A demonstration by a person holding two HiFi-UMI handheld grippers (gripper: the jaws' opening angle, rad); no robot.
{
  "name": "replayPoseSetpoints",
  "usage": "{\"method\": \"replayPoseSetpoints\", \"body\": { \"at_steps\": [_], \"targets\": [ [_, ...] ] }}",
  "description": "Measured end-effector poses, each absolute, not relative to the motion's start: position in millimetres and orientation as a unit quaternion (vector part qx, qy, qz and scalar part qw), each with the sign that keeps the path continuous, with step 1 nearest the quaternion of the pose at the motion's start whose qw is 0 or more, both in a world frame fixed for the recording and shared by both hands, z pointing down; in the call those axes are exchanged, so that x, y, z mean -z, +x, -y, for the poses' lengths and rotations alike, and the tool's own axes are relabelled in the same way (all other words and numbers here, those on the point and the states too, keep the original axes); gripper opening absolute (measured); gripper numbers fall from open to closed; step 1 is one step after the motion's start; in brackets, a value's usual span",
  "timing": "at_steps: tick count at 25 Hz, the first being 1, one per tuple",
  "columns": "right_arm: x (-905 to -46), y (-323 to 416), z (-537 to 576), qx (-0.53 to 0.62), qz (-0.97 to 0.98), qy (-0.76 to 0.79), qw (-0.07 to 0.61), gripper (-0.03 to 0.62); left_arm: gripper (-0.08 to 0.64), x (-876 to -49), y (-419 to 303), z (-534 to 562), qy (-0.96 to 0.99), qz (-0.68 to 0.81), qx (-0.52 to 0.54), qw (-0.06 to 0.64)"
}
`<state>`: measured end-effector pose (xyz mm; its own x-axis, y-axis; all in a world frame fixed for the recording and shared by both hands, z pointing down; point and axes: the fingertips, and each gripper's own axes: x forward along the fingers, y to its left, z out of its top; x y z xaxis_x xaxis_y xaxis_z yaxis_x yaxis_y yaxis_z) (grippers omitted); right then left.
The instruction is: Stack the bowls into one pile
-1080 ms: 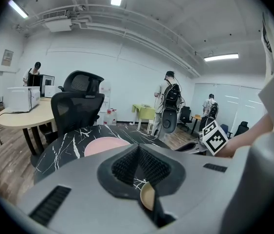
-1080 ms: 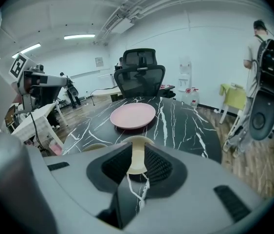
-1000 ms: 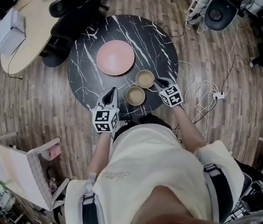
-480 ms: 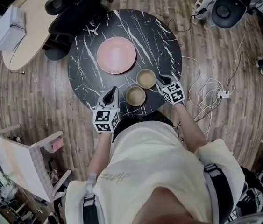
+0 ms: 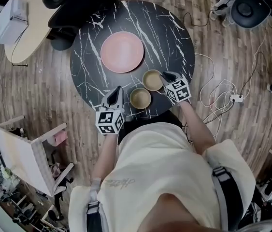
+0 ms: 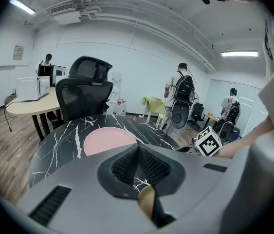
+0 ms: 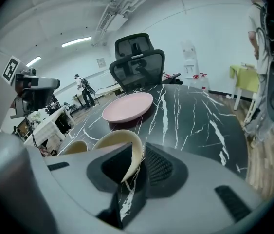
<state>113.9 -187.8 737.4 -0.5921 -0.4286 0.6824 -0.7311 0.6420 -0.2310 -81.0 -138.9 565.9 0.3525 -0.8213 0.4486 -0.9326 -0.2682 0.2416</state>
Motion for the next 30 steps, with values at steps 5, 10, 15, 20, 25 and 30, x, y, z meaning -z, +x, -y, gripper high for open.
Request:
{"method": "replayPoseSetpoints", "body": {
  "at_steps": [5,10,15,20,25,30],
  "targets": [
    [-748.2,111.1,190.5,-0.267,0.857,0.323,0.299,0.081,0.020,-565.5,-77.5,147.1,0.784,0.563,-0.121,0.233],
    [-755.9,106.3,187.5,-0.275,0.860,0.301,0.306,0.081,0.020,-563.9,-79.3,152.6,0.777,0.571,-0.127,0.231],
    [-759.3,101.0,190.8,-0.276,0.864,0.286,0.308,0.081,0.020,-567.7,-82.3,151.0,0.766,0.581,-0.129,0.242],
    [-764.1,99.8,190.2,-0.284,0.864,0.275,0.312,0.080,0.020,-572.9,-82.2,149.6,0.760,0.585,-0.135,0.249],
    [-764.9,97.6,189.6,-0.287,0.865,0.267,0.313,0.054,0.020,-573.0,-84.9,154.5,0.755,0.590,-0.133,0.254],
    [-766.0,97.6,186.1,-0.292,0.865,0.264,0.311,0.041,0.020,-571.0,-83.8,157.0,0.756,0.590,-0.134,0.251]
  ]
}}
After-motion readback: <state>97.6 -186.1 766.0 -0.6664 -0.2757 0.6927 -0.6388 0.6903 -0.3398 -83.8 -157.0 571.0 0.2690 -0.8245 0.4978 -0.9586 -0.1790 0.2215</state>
